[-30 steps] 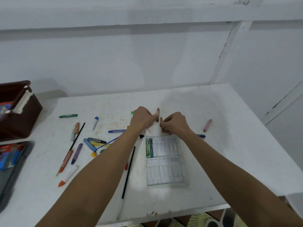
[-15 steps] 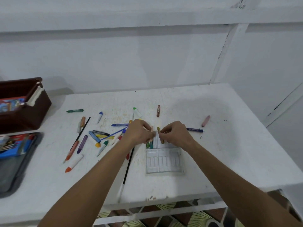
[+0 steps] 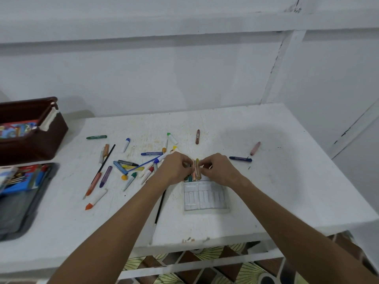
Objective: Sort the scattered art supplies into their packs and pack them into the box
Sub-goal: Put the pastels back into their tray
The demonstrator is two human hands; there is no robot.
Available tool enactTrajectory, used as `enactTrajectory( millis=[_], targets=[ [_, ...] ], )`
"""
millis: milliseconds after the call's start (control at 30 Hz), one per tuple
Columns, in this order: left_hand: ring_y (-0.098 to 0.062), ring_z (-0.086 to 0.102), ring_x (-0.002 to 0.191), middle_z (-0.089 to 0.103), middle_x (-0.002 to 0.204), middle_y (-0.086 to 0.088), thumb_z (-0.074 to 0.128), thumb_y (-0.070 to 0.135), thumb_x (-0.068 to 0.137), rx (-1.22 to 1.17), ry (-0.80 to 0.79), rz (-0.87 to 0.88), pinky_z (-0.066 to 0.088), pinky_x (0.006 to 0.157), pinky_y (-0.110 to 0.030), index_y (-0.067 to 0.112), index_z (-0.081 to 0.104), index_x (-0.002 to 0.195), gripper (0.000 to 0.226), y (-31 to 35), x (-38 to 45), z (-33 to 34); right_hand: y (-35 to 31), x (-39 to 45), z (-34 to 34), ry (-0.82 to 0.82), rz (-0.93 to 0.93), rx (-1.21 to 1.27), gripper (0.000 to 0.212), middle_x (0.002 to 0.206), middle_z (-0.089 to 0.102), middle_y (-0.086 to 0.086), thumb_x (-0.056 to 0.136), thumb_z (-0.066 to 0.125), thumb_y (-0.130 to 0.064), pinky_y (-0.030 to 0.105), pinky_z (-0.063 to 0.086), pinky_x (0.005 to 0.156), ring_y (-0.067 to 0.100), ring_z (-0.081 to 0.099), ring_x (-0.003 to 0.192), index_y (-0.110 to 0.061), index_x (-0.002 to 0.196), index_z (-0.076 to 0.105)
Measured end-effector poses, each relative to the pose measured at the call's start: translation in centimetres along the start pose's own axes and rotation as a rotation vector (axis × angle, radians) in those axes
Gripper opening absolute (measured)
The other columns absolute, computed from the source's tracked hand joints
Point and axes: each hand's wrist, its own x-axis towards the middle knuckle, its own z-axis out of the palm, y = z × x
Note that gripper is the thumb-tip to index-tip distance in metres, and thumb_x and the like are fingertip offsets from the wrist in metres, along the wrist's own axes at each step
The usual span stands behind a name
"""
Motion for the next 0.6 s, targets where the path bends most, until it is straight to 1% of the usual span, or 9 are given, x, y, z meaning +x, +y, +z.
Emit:
enactTrajectory(
  millis=[33,133,200,267,333,400,500,533,600],
  targets=[
    [-0.004,0.055,0.066,0.066,0.086,0.004,0.066,0.024,0.088,0.021,-0.003,0.014,0.035,0.053,-0.008,0.018,0.073,0.107,0.021,0.01,0.06,-0.09,-0.08,-0.04,0.02,0.002,-0.006,0.0,0.022,0.081,0.067,0.0,0.087,0.064,-0.017,0.006,0.036,0.051,0.004,0.053,0.059,-0.016,0.108,0.072],
    [-0.003,0.05,0.056,0.058,0.068,0.011,0.066,0.024,0.088,0.056,-0.035,0.043,0.033,0.05,-0.009,0.021,0.073,0.106,0.019,-0.13,0.19,-0.34,-0.28,-0.16,-0.04,-0.016,-0.05,-0.016,0.024,0.078,0.066,0.005,0.088,0.064,-0.02,0.004,0.037,0.049,0.006,0.046,0.054,-0.019,0.111,0.071],
    [-0.003,0.049,0.054,0.054,0.062,0.014,0.065,0.026,0.089,0.079,-0.051,0.066,0.032,0.049,-0.01,0.022,0.073,0.105,0.019,-0.31,0.18,-0.34,-0.31,-0.19,-0.14,-0.033,-0.073,-0.067,0.026,0.071,0.059,-0.001,0.089,0.063,-0.022,0.001,0.037,0.051,0.006,0.044,0.054,-0.019,0.114,0.069],
    [-0.002,0.047,0.052,0.05,0.059,0.016,0.064,0.027,0.089,0.118,-0.06,0.097,0.03,0.048,-0.009,0.02,0.073,0.104,0.018,-0.36,0.13,-0.3,-0.3,-0.18,-0.28,-0.041,-0.087,-0.107,0.027,0.066,0.052,-0.01,0.09,0.063,-0.022,0.001,0.037,0.054,0.006,0.044,0.055,-0.019,0.116,0.068],
    [-0.002,0.046,0.051,0.049,0.058,0.015,0.064,0.028,0.089,0.168,-0.067,0.121,0.029,0.048,-0.01,0.019,0.073,0.103,0.018,-0.3,0.13,-0.27,-0.3,-0.17,-0.37,-0.045,-0.103,-0.132,0.027,0.065,0.048,-0.014,0.09,0.062,-0.02,0.0,0.037,0.056,0.005,0.045,0.056,-0.018,0.116,0.068],
    [-0.003,0.048,0.054,0.055,0.063,0.011,0.066,0.028,0.088,0.198,-0.066,0.139,0.03,0.049,-0.011,0.018,0.072,0.102,0.018,-0.27,0.18,-0.21,-0.31,-0.18,-0.45,-0.051,-0.123,-0.147,0.027,0.066,0.048,-0.015,0.089,0.063,-0.019,-0.001,0.037,0.059,0.004,0.046,0.058,-0.017,0.115,0.069],
    [-0.009,0.055,0.069,0.068,0.086,0.002,0.066,0.025,0.086,0.201,-0.062,0.165,0.038,0.061,-0.016,0.017,0.068,0.104,0.02,-0.32,0.14,-0.07,-0.14,-0.16,-0.45,-0.052,-0.128,-0.159,0.029,0.075,0.057,-0.006,0.088,0.064,-0.022,0.005,0.036,0.057,0.004,0.049,0.064,-0.017,0.117,0.068],
    [-0.011,0.057,0.07,0.067,0.085,0.002,0.066,0.024,0.086,0.179,-0.066,0.168,0.04,0.063,-0.019,0.017,0.068,0.102,0.018,-0.43,0.16,0.01,0.01,-0.19,-0.44,-0.056,-0.126,-0.159,0.03,0.08,0.06,0.0,0.088,0.064,-0.023,0.007,0.035,0.057,0.006,0.05,0.067,-0.018,0.117,0.068],
    [-0.007,0.054,0.057,0.063,0.069,0.006,0.065,0.024,0.086,0.137,-0.078,0.171,0.037,0.054,-0.015,0.019,0.07,0.096,0.012,-0.74,0.16,0.06,0.43,-0.26,-0.43,-0.069,-0.123,-0.162,0.027,0.09,0.062,0.007,0.088,0.065,-0.025,0.008,0.036,0.058,0.01,0.051,0.072,-0.02,0.114,0.069]
  ],
)
